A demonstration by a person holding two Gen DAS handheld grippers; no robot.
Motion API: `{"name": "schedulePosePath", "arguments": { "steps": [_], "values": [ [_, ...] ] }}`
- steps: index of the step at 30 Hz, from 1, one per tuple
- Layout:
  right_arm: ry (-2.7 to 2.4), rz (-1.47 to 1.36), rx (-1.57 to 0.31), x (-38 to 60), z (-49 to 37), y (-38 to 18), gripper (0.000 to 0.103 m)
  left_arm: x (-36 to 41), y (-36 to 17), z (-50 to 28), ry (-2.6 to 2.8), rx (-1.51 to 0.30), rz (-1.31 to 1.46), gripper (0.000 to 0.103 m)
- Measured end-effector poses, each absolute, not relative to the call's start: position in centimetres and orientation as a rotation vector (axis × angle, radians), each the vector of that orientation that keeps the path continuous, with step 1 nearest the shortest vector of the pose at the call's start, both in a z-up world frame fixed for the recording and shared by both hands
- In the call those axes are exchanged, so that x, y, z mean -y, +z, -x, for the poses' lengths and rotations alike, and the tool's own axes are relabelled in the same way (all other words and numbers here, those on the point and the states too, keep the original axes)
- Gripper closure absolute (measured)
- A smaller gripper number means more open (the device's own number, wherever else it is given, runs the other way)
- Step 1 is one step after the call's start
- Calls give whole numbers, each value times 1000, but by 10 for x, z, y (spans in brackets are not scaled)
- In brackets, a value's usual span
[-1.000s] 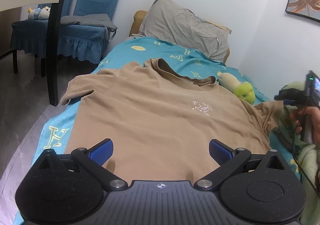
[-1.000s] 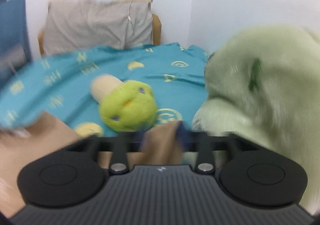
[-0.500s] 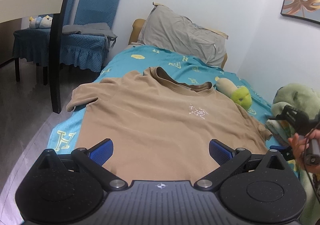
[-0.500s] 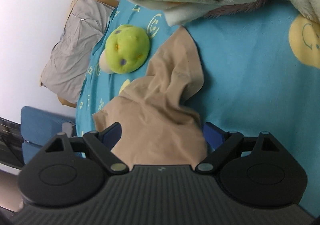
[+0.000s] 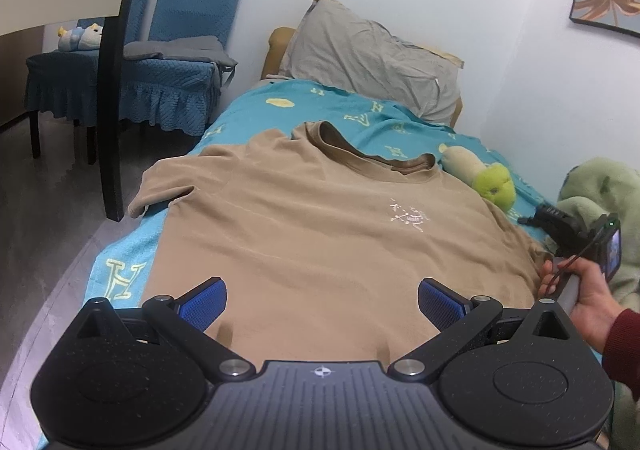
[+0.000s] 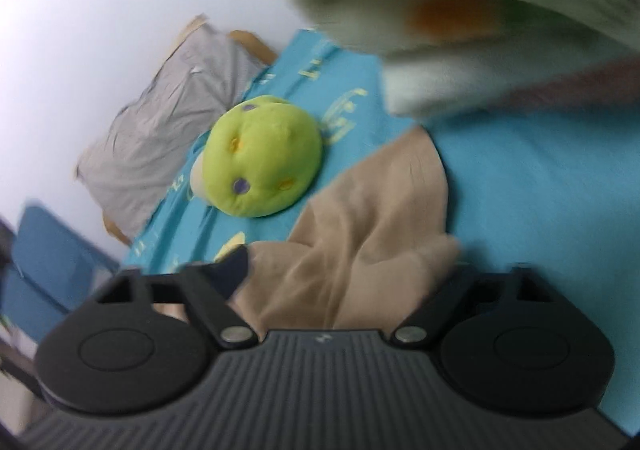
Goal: Fold clothes
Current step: 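Lift the shirt side with the right gripper, fold it over the body, release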
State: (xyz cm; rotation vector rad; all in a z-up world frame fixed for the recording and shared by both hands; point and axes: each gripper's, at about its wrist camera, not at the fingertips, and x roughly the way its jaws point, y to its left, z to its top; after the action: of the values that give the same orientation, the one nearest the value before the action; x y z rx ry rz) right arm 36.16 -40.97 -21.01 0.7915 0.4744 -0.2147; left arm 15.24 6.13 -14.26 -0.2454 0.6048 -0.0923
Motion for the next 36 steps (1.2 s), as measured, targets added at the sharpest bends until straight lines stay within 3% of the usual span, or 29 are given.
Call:
{"name": "schedulePosePath", "arguments": {
  "steps": [1, 2, 3, 11, 17, 24, 28, 30, 31, 32, 33, 34, 36],
  "values": [
    [-241, -742, -496, 407, -366, -209, 54, -62, -143, -154, -88, -605, 247, 0],
    [-266, -726, -506, 407, -369, -207, 87, -62, -144, -155, -84, -607, 247, 0],
    [-292, -711, -515, 407, -371, -205, 92, -62, -144, -156, -80, -608, 246, 0],
    [-314, -318, -353, 363, -352, -123, 94, -69, -131, -151, -51, -563, 252, 0],
    [-253, -25, -252, 272, -342, -50, 94, -82, -112, -142, 5, -508, 240, 0],
    [-77, 222, -333, 123, -355, -74, 94, -111, -104, -139, 108, -513, 263, 0],
    [31, 270, -424, 76, -359, -122, 92, -124, -108, -143, 156, -541, 238, 0],
    [91, 232, -497, 73, -367, -140, 85, -125, -112, -146, 160, -553, 229, 0],
    [119, 180, -524, 80, -367, -143, 63, -125, -114, -147, 158, -559, 226, 0],
    [147, 128, -552, 87, -368, -145, 30, -125, -115, -148, 157, -564, 223, 0],
    [175, 76, -577, 94, -368, -148, 17, -124, -117, -149, 154, -569, 220, 0],
    [202, 42, -571, 101, -362, -142, 6, -121, -117, -150, 148, -570, 214, 0],
    [255, -24, -559, 114, -351, -130, 5, -116, -117, -151, 134, -573, 204, 0]
  ]
}}
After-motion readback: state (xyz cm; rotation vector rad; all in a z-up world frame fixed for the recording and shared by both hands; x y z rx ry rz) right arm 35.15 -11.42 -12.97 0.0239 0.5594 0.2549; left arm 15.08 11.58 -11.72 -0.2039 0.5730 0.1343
